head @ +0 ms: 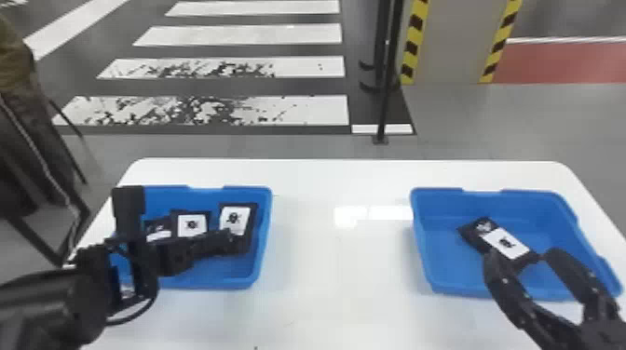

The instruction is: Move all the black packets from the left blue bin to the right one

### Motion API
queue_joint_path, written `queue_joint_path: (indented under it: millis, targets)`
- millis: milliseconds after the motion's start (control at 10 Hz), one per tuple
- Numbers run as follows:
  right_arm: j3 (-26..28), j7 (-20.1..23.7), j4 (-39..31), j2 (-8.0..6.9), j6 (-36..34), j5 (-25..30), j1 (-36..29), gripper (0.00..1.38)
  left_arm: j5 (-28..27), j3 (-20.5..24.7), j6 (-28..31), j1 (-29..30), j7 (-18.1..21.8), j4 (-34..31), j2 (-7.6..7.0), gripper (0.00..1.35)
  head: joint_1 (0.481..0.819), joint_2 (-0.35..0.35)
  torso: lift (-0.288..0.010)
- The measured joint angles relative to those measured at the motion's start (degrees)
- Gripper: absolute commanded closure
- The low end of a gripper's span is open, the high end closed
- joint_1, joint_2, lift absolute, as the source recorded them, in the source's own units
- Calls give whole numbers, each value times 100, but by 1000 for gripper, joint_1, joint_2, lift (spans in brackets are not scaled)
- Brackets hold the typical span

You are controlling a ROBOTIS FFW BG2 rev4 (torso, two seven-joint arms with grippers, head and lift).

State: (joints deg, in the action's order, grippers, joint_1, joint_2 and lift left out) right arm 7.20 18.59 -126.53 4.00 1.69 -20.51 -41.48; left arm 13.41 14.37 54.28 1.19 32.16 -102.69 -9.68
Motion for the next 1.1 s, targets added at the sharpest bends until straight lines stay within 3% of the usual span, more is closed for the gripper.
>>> queue_joint_path:
  millis: [400, 600, 1100]
  targets:
    - [0, 220, 23, -4, -134, -124, 51, 203, 720, -15, 91, 967, 299, -1730, 15, 1204, 695, -14, -140]
    - [0, 827, 313, 1, -409, -372, 426, 203, 1230, -348, 21, 1284, 349, -2283, 18, 1204, 695, -54, -140]
    - [-483, 1006, 520, 239, -1164, -1022, 1114, 205, 1872, -1489, 61, 1087, 359, -2405, -96, 1204, 695, -144, -140]
